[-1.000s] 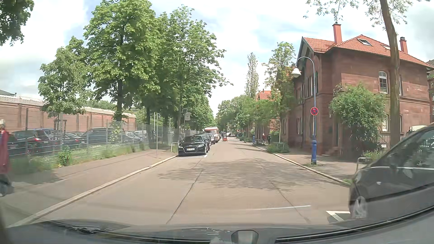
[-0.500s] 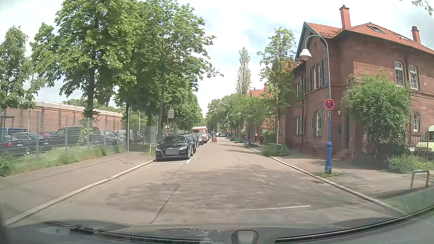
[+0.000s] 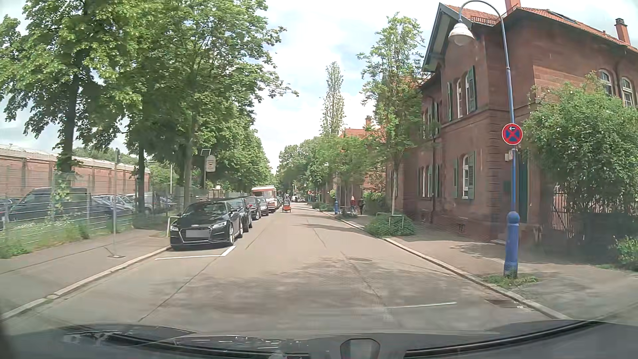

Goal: Follow the waypoints while adhering to traffic rules and regulations

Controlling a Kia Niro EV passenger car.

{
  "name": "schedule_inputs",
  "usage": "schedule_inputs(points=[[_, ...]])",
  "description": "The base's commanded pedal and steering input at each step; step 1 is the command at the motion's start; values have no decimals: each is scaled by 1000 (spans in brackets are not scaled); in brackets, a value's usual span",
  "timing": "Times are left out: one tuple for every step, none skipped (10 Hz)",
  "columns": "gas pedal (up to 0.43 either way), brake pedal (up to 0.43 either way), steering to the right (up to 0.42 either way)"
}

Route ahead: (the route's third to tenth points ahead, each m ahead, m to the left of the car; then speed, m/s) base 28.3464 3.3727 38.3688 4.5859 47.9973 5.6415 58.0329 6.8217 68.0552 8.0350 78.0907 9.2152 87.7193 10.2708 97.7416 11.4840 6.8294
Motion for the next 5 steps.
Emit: schedule_inputs(points=[[0, 0, 86], [0, 0, 81], [8, 0, 72], [20, 0, 63], [39, 0, 50]])
